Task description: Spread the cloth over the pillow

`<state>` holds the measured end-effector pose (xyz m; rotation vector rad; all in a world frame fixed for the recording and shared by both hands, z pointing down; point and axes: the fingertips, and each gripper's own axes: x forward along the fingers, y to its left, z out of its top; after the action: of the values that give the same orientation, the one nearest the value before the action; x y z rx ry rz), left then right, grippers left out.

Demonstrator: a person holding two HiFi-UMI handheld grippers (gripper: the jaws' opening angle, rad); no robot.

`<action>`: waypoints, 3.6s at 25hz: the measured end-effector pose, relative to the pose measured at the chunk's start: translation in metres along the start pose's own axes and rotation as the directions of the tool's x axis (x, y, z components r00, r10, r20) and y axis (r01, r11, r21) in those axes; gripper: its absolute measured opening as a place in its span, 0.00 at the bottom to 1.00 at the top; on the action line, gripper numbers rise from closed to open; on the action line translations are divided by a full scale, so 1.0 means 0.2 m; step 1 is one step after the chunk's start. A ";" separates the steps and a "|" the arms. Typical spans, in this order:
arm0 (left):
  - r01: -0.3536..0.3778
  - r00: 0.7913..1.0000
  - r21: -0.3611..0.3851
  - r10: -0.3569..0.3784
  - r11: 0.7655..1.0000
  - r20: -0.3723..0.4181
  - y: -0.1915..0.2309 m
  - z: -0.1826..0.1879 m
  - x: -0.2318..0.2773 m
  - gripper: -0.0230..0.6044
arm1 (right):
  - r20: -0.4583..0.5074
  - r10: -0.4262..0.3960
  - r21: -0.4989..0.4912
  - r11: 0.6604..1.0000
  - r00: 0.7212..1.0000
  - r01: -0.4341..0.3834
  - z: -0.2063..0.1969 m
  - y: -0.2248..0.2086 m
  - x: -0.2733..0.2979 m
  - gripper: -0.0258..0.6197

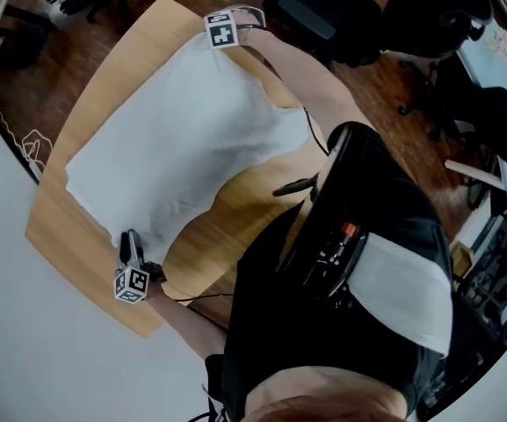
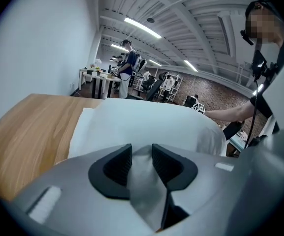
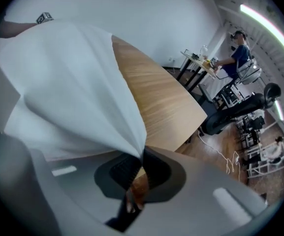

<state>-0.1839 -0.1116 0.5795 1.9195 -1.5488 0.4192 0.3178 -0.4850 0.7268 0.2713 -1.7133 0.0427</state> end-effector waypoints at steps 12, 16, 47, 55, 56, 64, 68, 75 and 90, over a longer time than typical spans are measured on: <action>-0.032 0.980 -0.131 0.057 0.991 0.191 0.14 0.00 -0.28 0.25 | 0.637 -0.391 0.630 0.761 0.665 -0.156 -0.11 0.08 -0.85 0.13; 0.006 0.992 -0.129 0.011 0.992 0.129 0.17 -0.12 -0.24 0.25 | 0.681 -0.361 0.618 0.750 0.637 -0.235 -0.38 0.62 -1.10 0.16; -0.059 0.979 -0.122 0.034 0.991 -0.201 0.45 -0.75 -0.32 0.25 | 0.067 -0.045 0.580 0.814 0.997 -0.002 -0.81 1.56 -0.49 0.51; 0.012 1.000 -0.228 -0.012 0.974 0.003 0.50 -0.63 -0.53 0.25 | 0.165 -0.204 0.745 0.667 0.965 0.014 -0.87 1.46 -0.69 0.52; 0.029 0.999 -0.246 -0.018 0.969 0.048 0.50 -0.60 -0.56 0.25 | 0.181 -0.242 0.762 0.647 0.953 0.020 -0.85 1.44 -0.76 0.52; 0.097 0.995 -0.233 -0.090 0.968 0.040 0.43 -0.62 -0.42 0.20 | 0.326 -0.334 0.611 0.788 0.884 0.072 -0.40 1.07 -1.07 0.45; 0.043 0.997 -0.224 -0.054 0.974 -0.045 0.44 -0.67 -0.36 0.19 | 0.113 -0.172 0.093 0.982 0.979 0.162 -0.27 0.99 -0.72 0.44; -0.031 0.994 -0.229 0.005 0.973 -0.111 0.50 -0.74 -0.32 0.19 | 0.114 -0.090 -0.073 0.992 0.989 0.099 -0.20 0.84 -0.52 0.05; -0.019 0.995 -0.289 0.047 0.957 0.092 0.54 -0.66 -0.55 0.21 | 0.315 -0.349 0.566 0.816 0.883 0.120 -0.63 0.67 -0.81 0.21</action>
<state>-0.2978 0.0450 0.6410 1.7116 -1.6084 0.1052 0.4341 -0.3078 0.6046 0.9757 -2.0451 0.3002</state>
